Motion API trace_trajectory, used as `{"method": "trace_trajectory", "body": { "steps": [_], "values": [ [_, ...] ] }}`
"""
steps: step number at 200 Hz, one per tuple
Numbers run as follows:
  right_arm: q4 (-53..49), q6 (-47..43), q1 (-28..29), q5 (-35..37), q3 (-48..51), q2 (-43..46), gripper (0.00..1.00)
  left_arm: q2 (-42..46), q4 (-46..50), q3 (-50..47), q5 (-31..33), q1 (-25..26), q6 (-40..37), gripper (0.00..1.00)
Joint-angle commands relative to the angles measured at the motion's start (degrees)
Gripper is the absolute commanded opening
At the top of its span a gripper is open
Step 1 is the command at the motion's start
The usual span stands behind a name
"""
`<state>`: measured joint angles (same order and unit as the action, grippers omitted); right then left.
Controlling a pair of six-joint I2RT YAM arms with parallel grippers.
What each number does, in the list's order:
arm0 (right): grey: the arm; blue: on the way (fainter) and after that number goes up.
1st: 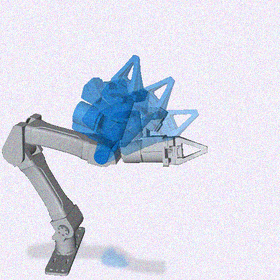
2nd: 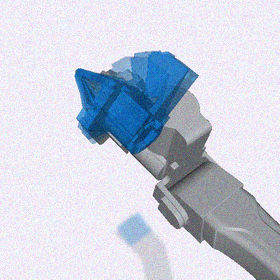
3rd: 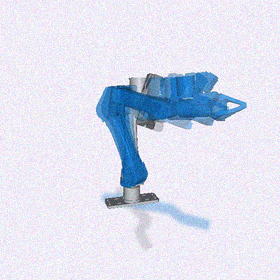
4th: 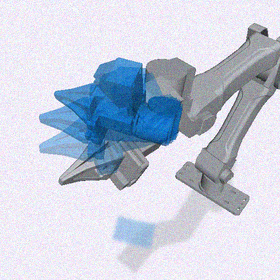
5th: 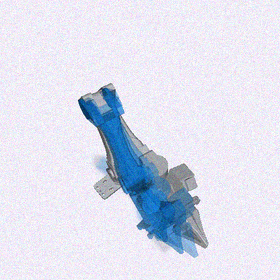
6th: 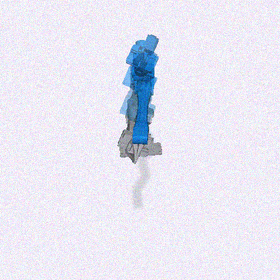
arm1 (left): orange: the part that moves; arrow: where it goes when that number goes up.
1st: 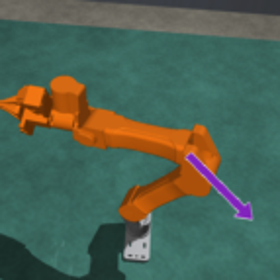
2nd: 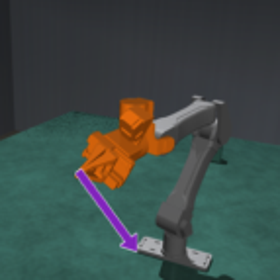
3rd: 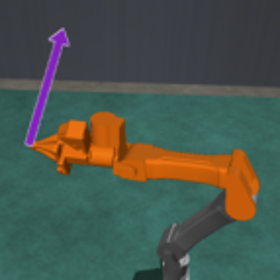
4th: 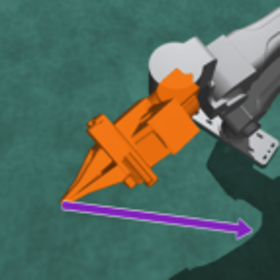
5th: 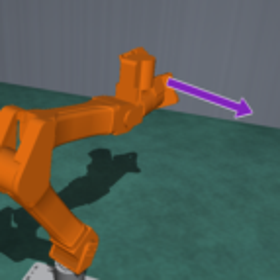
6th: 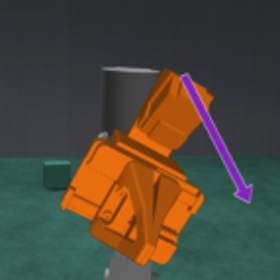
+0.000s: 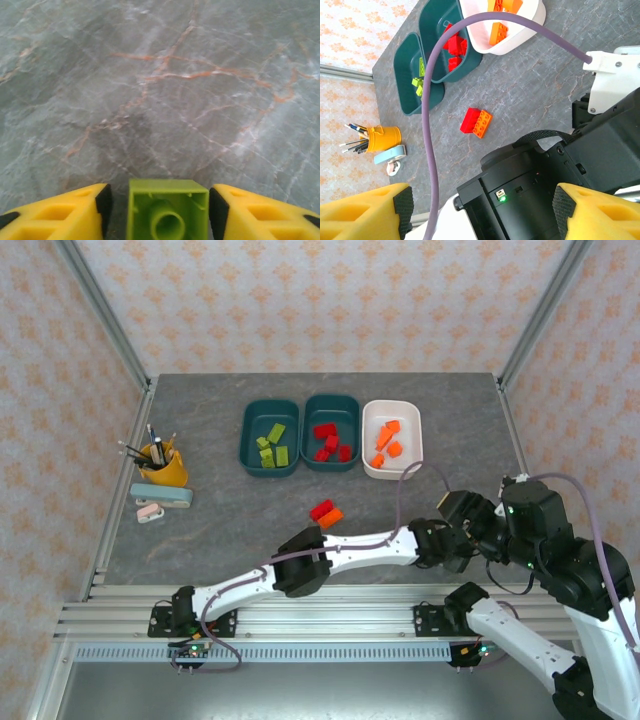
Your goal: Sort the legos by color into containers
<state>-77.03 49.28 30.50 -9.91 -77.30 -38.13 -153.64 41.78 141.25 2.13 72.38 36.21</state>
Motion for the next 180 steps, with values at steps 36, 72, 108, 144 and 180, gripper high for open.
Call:
{"method": "trace_trajectory", "body": {
  "steps": [36, 72, 108, 144, 180],
  "values": [
    [1.17, -0.06, 0.33, 1.15, -0.18, 0.0, 0.76, -0.49, 5.28, -0.37, 3.05, -0.04, 0.14, 0.41],
    [2.45, -0.22, 0.36, 1.05, -0.19, -0.27, 0.76, 4.64, 2.48, -7.56, 4.06, -1.11, 1.03, 0.33],
    [4.59, -0.73, 0.34, 1.0, -0.65, -1.38, 0.76, 12.58, -0.49, -16.84, 4.45, -4.0, 3.36, 0.32],
    [5.95, -1.46, 0.29, 2.49, -2.73, -5.01, 0.75, 24.64, -5.07, -31.95, 4.44, -8.55, 6.59, 0.3],
    [9.21, -1.32, 0.27, 2.17, -1.97, -8.69, 0.74, 37.55, -6.37, -45.27, 4.24, -14.84, 8.0, 0.29]
  ]
}}
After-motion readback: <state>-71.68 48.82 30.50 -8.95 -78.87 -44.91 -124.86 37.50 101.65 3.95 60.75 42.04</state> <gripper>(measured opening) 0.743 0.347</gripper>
